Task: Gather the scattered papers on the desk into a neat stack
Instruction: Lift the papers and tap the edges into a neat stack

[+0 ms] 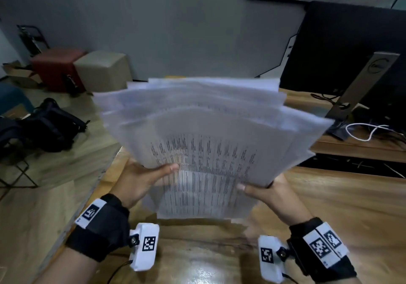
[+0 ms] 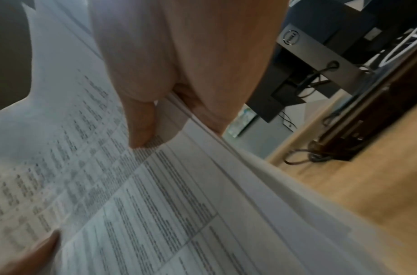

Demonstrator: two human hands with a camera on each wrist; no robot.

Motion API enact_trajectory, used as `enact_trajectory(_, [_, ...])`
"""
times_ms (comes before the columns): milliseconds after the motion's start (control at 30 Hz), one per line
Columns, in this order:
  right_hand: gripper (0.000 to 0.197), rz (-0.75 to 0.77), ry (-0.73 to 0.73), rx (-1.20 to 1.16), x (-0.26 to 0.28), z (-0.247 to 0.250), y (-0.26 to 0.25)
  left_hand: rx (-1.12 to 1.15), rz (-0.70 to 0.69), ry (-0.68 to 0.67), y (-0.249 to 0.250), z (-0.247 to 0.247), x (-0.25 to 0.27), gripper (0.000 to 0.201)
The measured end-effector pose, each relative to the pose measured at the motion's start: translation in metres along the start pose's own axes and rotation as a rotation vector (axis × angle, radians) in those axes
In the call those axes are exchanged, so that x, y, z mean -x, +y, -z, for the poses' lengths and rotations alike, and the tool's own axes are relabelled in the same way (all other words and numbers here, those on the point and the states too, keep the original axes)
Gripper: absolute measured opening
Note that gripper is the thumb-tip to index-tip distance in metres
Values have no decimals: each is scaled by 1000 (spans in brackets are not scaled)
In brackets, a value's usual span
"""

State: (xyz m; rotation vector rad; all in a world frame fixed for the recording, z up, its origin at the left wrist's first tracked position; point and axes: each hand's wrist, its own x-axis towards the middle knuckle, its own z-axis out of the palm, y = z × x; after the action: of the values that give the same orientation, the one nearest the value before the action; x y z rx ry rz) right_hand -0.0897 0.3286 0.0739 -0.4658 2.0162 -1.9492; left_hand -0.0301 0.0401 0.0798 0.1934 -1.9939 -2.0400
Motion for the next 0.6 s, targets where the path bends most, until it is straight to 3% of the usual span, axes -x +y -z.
enact_trajectory(67, [54,-85,-125,61,-3,2,1,7,-48,24,10,-1,-2,30])
enact_trajectory(133, [41,-146,-125,60,-6,0,7,74,-27,37,9,-2,-6,34])
enact_trajectory(200, [41,-150,-87,42,-5,0,16,171,108,-43,-3,3,-9,58])
enact_trajectory(267, [48,-165,-63,2,-1,0,25,117,231,-180,-15,8,-6,82])
enact_trajectory(333, [52,-180,-9,-77,4,-2,33,1,268,-300,-25,10,1,70])
enact_trajectory(400, [49,-216,3,-130,7,-4,37,-69,254,-322,-31,10,7,48])
enact_trajectory(500, [39,-276,-95,-165,9,2,32,-71,275,-325,-41,14,14,43])
enact_trajectory(600, [32,-220,-21,-189,3,4,22,-47,288,-320,-47,13,20,45])
